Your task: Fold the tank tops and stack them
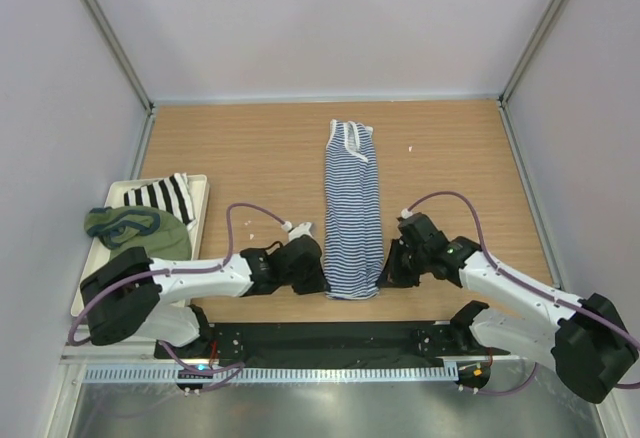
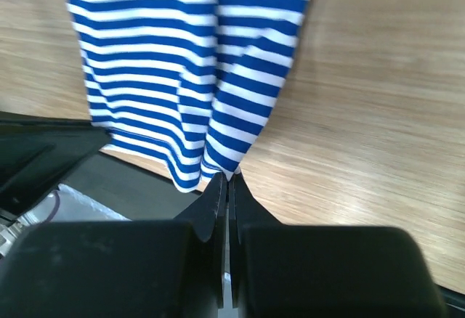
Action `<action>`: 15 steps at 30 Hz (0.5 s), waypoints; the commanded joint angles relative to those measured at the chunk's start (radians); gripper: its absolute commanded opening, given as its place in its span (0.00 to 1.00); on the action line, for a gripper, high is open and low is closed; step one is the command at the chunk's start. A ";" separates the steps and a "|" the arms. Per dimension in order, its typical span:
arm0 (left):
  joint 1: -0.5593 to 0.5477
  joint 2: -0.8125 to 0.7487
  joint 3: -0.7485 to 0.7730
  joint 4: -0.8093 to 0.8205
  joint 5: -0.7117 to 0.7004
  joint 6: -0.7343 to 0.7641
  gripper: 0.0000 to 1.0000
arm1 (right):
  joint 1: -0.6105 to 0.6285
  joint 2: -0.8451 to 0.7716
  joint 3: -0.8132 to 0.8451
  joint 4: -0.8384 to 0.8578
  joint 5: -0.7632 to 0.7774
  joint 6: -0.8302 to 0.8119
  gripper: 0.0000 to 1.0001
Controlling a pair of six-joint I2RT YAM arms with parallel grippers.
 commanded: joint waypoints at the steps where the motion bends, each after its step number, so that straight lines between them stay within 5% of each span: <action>1: 0.004 -0.041 0.090 -0.072 -0.025 0.040 0.00 | 0.006 -0.030 0.099 -0.053 0.054 -0.043 0.01; 15: 0.250 0.061 0.426 -0.253 -0.035 0.260 0.00 | -0.060 0.208 0.504 -0.067 0.339 -0.172 0.01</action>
